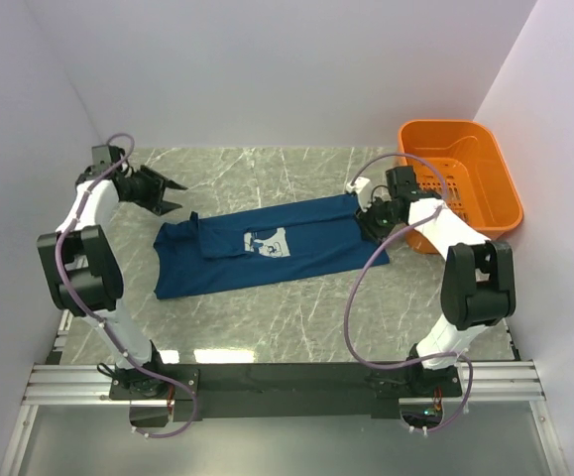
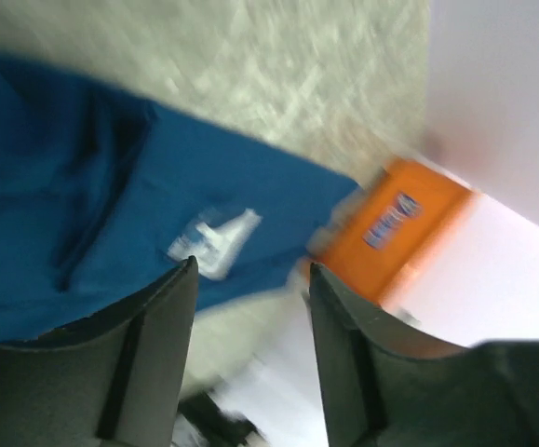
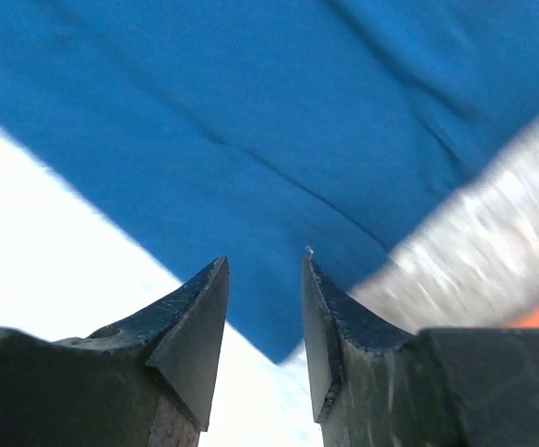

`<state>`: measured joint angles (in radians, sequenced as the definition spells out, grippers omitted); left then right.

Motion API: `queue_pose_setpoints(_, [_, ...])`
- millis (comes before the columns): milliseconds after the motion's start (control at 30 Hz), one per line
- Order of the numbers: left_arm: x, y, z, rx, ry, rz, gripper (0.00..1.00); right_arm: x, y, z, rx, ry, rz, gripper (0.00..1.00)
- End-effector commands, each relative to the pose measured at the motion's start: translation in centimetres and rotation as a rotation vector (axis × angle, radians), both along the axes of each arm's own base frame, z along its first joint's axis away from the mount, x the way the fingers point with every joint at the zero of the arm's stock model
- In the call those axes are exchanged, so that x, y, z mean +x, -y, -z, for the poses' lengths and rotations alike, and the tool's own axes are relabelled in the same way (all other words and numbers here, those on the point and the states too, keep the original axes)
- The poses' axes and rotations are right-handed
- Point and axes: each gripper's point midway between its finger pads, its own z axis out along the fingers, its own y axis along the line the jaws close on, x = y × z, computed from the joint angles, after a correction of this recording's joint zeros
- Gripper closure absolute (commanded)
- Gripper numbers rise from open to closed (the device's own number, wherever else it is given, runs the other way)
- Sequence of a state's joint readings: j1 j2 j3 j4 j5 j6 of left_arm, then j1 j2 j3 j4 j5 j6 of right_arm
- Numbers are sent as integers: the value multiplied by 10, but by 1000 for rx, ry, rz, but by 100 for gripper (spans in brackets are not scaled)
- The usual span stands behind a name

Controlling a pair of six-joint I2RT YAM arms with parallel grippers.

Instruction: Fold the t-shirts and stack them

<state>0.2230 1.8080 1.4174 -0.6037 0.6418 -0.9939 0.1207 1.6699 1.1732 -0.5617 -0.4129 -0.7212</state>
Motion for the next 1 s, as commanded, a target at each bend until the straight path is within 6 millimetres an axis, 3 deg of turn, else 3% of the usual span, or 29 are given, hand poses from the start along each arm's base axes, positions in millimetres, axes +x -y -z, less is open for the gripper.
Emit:
queue_pose_setpoints(0, [-21,-40,-40,354,121,-8,42,-23,-46,-38,91,29,-225,55])
queue_pose_setpoints(33, [-34,-44,-32,391,97,-23,40,-33,-67,-42,111,31,-301,55])
queue_pose_setpoints(67, [-46,-51,-47,453,136,-63,38,-41,-84,-45,142,24,-352,53])
queue_pose_setpoints(100, [-56,-52,-46,465,132,-79,36,-47,-97,-46,156,10,-384,52])
queue_pose_setpoints(133, [-73,-50,-26,459,82,-84,36,-46,-112,-55,168,23,-412,52])
queue_pose_setpoints(167, [-85,-48,-20,457,59,-93,35,-59,-142,-52,181,-14,-459,52])
queue_pose_setpoints(200, [-99,-45,-20,448,45,-107,35,-60,-156,-54,181,-16,-477,51])
queue_pose_setpoints(233, [-117,-41,0,432,-21,-99,35,-54,-178,-68,194,17,-500,52])
queue_pose_setpoints(300, [-140,-35,9,407,-73,-112,35,-56,-222,-60,184,-28,-467,51])
queue_pose_setpoints(333, [-153,-31,23,393,-118,-108,35,-44,-246,-82,218,-4,-408,51])
queue_pose_setpoints(367, [-161,-28,22,388,-109,-113,35,-48,-275,-65,201,-40,-409,51])
queue_pose_setpoints(400, [-167,-26,23,380,-111,-121,35,-48,-289,-62,189,-62,-398,51])
queue_pose_setpoints(433, [-177,-25,31,378,-135,-127,35,-36,-313,-87,222,-15,-378,50])
queue_pose_setpoints(467, [-181,-25,30,386,-132,-135,35,-35,-329,-59,190,-68,-371,49])
queue_pose_setpoints(500, [-186,-26,23,396,-107,-155,35,-43,-346,-56,178,-76,-375,49])
queue_pose_setpoints(533, [-192,-27,23,406,-115,-165,35,-35,-362,-66,189,-32,-360,49])
queue_pose_setpoints(567, [-194,-28,18,413,-100,-178,34,-34,-370,-46,169,-53,-335,48])
queue_pose_setpoints(633, [-201,-32,8,439,-67,-214,33,-35,-388,-44,178,-22,-319,47])
queue_pose_setpoints(767, [-216,-42,-14,505,-15,-291,15,-33,-402,-24,149,26,-284,44])
queue_pose_setpoints(967, [-225,-36,-10,481,-4,-291,13,-22,-411,-8,130,61,-237,44])
